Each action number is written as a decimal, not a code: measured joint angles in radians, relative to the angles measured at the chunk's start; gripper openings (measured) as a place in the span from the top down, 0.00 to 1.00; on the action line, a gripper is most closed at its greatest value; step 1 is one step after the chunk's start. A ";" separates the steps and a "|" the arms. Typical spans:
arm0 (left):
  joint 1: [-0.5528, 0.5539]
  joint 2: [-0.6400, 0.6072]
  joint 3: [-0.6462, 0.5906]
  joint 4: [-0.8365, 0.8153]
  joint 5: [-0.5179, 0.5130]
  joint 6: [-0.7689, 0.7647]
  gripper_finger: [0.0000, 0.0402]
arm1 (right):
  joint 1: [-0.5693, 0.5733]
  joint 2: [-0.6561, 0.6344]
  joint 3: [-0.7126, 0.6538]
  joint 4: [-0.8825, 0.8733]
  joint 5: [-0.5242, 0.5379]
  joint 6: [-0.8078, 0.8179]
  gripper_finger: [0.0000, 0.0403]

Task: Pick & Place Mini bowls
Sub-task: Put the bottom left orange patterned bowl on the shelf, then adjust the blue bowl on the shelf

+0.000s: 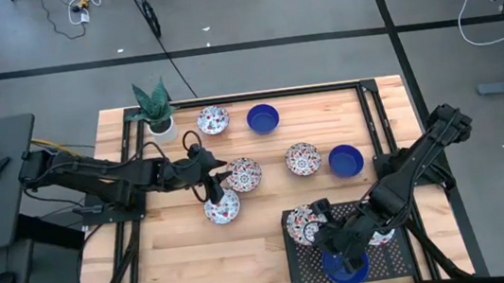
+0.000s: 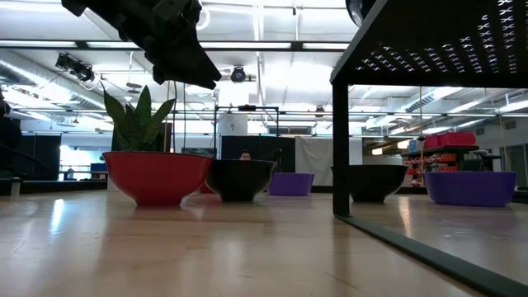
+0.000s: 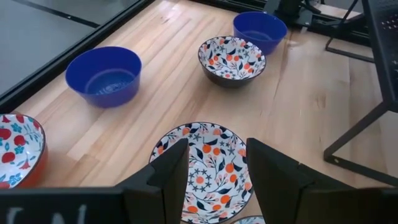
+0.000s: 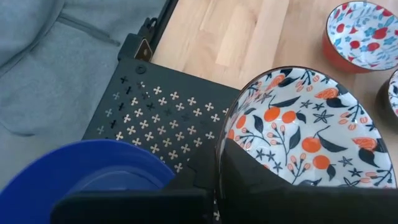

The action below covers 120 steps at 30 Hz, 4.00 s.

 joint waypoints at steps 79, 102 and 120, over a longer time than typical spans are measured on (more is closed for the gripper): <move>0.000 0.001 0.000 -0.003 -0.005 0.003 0.59 | 0.143 -0.072 -0.003 -0.014 -0.279 0.679 0.92; 0.000 0.001 0.000 -0.003 -0.034 0.045 0.59 | 0.206 -0.063 -0.003 -0.253 -0.338 1.026 0.99; 0.000 0.001 0.000 -0.003 -0.034 0.044 0.59 | 0.199 -0.063 -0.003 -0.196 -0.254 0.876 0.99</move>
